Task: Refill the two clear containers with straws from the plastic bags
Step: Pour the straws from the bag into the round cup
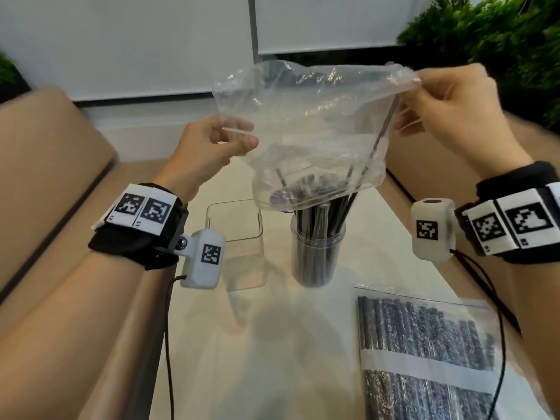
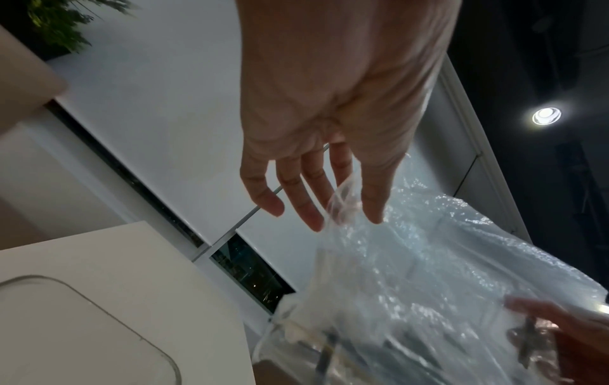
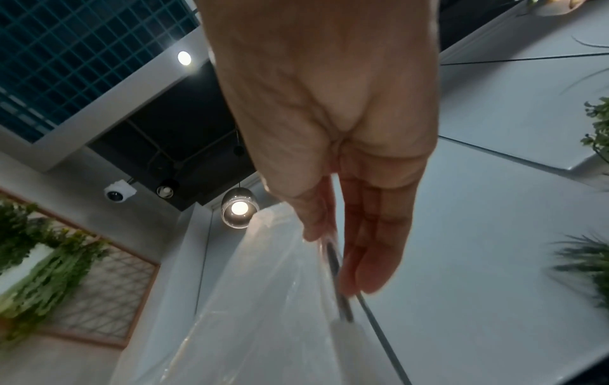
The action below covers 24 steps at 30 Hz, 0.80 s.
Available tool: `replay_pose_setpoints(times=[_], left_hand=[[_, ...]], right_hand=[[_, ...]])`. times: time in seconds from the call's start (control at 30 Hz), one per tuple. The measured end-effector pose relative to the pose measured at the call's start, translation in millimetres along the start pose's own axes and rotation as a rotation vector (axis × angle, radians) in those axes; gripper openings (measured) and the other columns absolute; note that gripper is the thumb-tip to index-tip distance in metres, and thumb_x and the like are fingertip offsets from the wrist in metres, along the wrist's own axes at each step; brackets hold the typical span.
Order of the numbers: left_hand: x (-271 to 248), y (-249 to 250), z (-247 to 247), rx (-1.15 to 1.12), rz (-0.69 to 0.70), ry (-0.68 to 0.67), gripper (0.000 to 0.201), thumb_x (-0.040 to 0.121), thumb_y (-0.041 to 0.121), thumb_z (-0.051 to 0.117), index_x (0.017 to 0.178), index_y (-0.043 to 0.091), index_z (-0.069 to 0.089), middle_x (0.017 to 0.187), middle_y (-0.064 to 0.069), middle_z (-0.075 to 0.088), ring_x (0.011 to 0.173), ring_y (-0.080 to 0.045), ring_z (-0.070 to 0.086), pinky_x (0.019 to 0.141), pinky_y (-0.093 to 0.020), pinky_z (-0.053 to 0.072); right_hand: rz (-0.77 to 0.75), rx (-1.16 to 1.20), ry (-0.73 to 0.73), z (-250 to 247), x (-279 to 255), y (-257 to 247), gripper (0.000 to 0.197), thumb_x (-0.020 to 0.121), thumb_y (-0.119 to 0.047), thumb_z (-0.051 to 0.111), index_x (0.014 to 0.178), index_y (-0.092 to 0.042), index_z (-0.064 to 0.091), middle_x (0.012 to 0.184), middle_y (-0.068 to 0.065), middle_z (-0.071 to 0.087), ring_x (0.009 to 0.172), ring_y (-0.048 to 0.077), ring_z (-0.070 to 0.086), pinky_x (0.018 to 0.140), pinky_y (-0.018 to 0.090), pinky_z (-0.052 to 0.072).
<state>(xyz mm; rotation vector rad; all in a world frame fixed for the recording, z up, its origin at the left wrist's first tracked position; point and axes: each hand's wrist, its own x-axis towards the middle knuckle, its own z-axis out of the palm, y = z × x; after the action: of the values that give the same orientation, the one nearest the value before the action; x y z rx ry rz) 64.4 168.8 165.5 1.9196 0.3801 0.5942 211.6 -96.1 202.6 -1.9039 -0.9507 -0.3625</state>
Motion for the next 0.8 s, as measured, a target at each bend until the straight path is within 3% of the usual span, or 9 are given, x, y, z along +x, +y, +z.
replay_pose_setpoints(times=[0.07,0.13,0.23,0.33,0.43,0.53,0.63,0.73,0.8], left_hand=[[-0.7,-1.5,1.1,-0.018,0.019,0.04,0.011,0.086,0.019,0.075,0.081,0.028,0.069,0.092,0.002,0.072,0.087,-0.014,0.066,0.076,-0.025,0.046],[0.8,-0.4,1.0,-0.079,0.057,0.113,0.008,0.089,0.019,0.072,0.084,0.024,0.068,0.088,0.005,0.07,0.082,-0.012,0.065,0.073,-0.021,0.048],[2.6,6.5,0.4,-0.163,0.104,0.173,0.008,0.093,0.022,0.067,0.089,0.027,0.062,0.091,0.004,0.07,0.083,-0.011,0.069,0.072,-0.02,0.054],[3.0,8.2,2.1,-0.159,0.115,0.136,0.008,0.095,0.02,0.065,0.101,0.022,0.061,0.095,0.006,0.072,0.08,-0.004,0.072,0.075,-0.022,0.058],[0.8,6.4,4.2,-0.109,0.126,0.088,0.018,0.092,0.02,0.069,0.107,0.022,0.06,0.1,0.001,0.073,0.086,-0.008,0.071,0.081,-0.027,0.055],[1.5,5.0,6.1,-0.095,0.151,0.112,0.021,0.089,0.017,0.073,0.103,0.025,0.06,0.101,-0.005,0.073,0.086,-0.007,0.07,0.075,-0.021,0.053],[4.7,5.5,7.0,-0.141,0.215,0.179,0.026,0.086,0.009,0.075,0.102,0.02,0.057,0.098,-0.002,0.071,0.082,-0.005,0.069,0.072,-0.014,0.052],[4.0,7.9,8.9,-0.158,0.274,0.229,0.031,0.084,0.005,0.076,0.095,0.024,0.054,0.1,0.005,0.067,0.082,-0.002,0.068,0.081,-0.02,0.055],[2.0,11.4,9.1,-0.164,0.298,0.27,0.032,0.083,0.007,0.077,0.095,0.026,0.054,0.096,0.004,0.067,0.085,-0.008,0.069,0.085,-0.027,0.057]], right_hand=[[0.013,-0.022,0.011,2.5,-0.4,1.8,0.025,0.1,-0.025,0.051,0.109,-0.011,0.07,0.091,0.01,0.071,0.06,-0.005,0.067,0.062,0.016,0.058],[0.003,-0.014,0.069,5.0,-0.1,2.3,0.022,0.1,-0.018,0.049,0.108,-0.015,0.07,0.089,0.009,0.07,0.06,-0.003,0.066,0.061,0.018,0.057],[0.013,-0.02,0.09,9.9,-0.4,2.5,0.023,0.1,-0.02,0.049,0.107,-0.013,0.071,0.086,0.006,0.069,0.063,0.001,0.065,0.062,0.016,0.056],[0.042,-0.032,0.12,12.9,1.2,4.1,0.022,0.098,-0.024,0.051,0.101,-0.016,0.072,0.083,0.0,0.07,0.069,0.005,0.067,0.07,0.023,0.057],[0.043,0.001,0.207,14.4,3.4,4.7,0.015,0.095,-0.02,0.056,0.1,-0.013,0.068,0.091,0.004,0.072,0.072,0.003,0.068,0.07,0.022,0.059],[0.022,-0.01,0.26,13.6,4.8,6.9,0.017,0.093,-0.016,0.055,0.103,-0.007,0.066,0.092,0.003,0.069,0.085,0.017,0.071,0.074,0.036,0.06],[-0.012,-0.021,0.305,12.7,5.7,6.7,0.015,0.091,-0.02,0.052,0.102,-0.016,0.063,0.097,0.003,0.069,0.092,0.02,0.069,0.078,0.044,0.057],[-0.048,-0.03,0.349,14.2,6.1,4.2,0.013,0.093,-0.017,0.047,0.102,-0.019,0.056,0.098,0.007,0.067,0.09,0.025,0.066,0.074,0.046,0.055],[-0.092,-0.065,0.399,13.5,6.3,0.5,0.017,0.092,-0.011,0.043,0.101,-0.021,0.053,0.096,0.009,0.066,0.088,0.03,0.063,0.071,0.049,0.052]])
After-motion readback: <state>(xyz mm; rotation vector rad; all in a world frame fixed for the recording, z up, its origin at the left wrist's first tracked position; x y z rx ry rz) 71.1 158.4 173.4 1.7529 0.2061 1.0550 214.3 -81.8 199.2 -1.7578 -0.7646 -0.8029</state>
